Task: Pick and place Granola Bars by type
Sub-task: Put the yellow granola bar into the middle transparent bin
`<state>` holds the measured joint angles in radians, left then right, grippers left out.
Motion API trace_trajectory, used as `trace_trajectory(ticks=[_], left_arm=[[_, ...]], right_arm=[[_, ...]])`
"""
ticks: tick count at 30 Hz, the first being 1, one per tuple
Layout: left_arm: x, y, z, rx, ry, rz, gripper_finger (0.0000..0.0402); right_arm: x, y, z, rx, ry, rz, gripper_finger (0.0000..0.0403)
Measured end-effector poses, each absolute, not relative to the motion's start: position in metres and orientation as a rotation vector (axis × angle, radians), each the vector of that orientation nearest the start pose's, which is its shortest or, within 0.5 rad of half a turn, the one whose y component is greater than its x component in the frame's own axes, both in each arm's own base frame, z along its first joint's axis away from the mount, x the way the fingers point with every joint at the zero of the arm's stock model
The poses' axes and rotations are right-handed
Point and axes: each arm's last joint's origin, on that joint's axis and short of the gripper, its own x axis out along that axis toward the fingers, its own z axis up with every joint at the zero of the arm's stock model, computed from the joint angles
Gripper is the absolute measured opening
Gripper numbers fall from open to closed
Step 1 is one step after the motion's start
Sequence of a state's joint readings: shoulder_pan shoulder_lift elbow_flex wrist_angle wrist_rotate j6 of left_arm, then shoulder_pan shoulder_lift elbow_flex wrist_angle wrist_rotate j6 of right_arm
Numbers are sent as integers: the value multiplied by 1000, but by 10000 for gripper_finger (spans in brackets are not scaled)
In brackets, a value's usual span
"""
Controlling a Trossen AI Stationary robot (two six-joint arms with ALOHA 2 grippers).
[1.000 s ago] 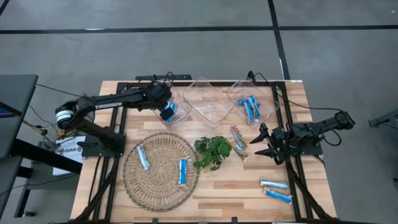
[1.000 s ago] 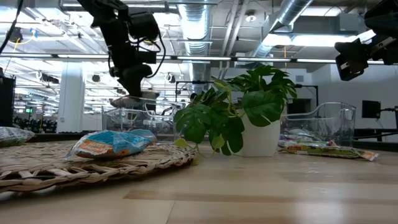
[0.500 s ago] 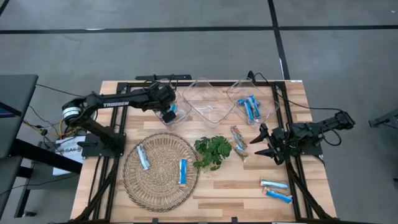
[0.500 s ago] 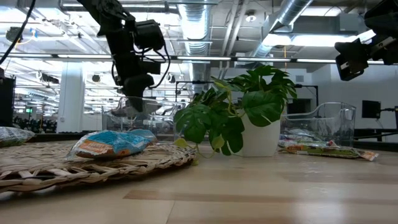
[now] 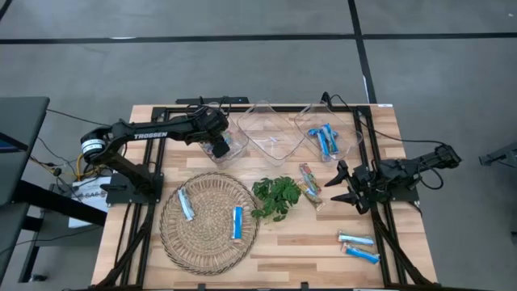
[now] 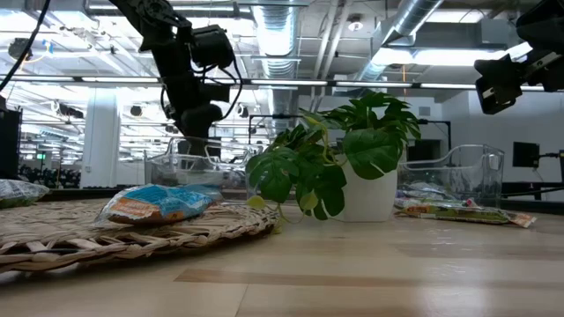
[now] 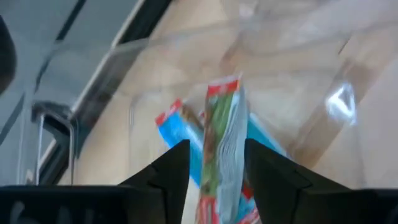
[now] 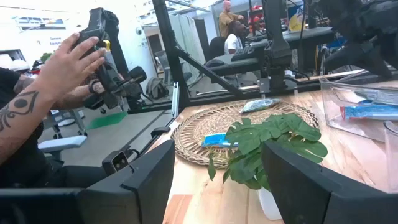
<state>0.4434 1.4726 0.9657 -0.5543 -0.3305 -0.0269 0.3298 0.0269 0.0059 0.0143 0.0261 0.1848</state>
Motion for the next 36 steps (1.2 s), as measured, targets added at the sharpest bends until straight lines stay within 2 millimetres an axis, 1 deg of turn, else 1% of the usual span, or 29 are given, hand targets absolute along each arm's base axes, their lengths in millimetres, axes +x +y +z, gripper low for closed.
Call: trace_trajectory(ticks=[2, 5, 9, 13, 18, 22, 26, 29, 32, 36], left_arm=[[256, 129, 220, -73, 1029, 712, 150], [262, 122, 230, -53, 939, 693, 149], [267, 104, 248, -18, 820, 628, 142], [268, 74, 267, 7, 726, 508, 138], [267, 25, 279, -26, 678, 239, 137], [264, -17, 280, -81, 694, 10, 137], [257, -53, 279, -163, 738, -137, 137], [250, -75, 273, -235, 816, -172, 137], [239, -91, 269, -319, 907, -163, 137], [222, -107, 261, -450, 1050, -55, 137]], right_arm=[[94, 31, 165, 182, 34, 302, 232], [94, 31, 165, 182, 34, 302, 232], [94, 31, 165, 182, 34, 302, 232], [94, 31, 165, 182, 35, 302, 232], [94, 31, 165, 182, 34, 302, 232], [94, 31, 165, 182, 34, 302, 232], [94, 31, 165, 182, 34, 302, 232], [94, 31, 165, 182, 34, 302, 232], [94, 31, 165, 182, 34, 302, 232], [94, 31, 165, 182, 34, 302, 232]])
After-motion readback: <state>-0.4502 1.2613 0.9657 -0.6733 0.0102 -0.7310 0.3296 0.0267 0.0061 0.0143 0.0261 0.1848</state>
